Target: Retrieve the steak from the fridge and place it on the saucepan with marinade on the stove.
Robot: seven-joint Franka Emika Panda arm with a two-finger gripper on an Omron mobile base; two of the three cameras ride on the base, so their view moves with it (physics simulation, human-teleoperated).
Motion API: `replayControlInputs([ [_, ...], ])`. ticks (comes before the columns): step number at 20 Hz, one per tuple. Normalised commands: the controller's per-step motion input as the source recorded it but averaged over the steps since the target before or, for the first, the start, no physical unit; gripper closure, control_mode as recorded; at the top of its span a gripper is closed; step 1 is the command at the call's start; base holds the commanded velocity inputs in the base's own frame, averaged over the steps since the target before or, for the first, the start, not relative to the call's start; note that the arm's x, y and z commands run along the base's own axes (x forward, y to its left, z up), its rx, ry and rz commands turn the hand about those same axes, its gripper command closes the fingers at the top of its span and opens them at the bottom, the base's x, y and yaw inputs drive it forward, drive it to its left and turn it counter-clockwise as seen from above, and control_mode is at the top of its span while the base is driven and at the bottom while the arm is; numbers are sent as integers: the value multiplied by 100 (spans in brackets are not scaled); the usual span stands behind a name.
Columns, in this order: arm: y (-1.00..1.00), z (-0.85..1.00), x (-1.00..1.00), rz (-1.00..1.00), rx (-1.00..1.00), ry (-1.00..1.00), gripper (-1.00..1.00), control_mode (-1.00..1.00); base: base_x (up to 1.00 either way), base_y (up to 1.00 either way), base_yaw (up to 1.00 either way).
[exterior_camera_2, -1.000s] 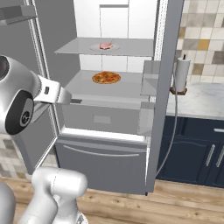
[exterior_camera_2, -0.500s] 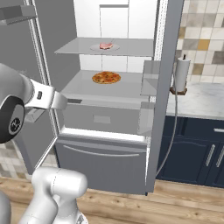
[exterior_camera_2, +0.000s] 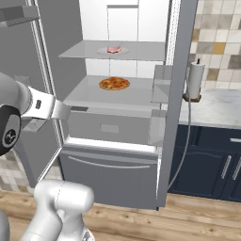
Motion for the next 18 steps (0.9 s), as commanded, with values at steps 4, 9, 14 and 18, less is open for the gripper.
replayControlInputs([
  [4, 0, -1, 0, 0, 0, 0, -100, -100, 0, 0, 0],
  [9, 0, -1, 0, 0, -2, 0, -100, -100, 0, 0, 0],
  [14, 4, 0, 0, 0, 0, 0, -100, -100, 0, 0, 0],
  [18, 0, 0, 0, 0, 0, 0, -100, 100, 14, 13, 0],
])
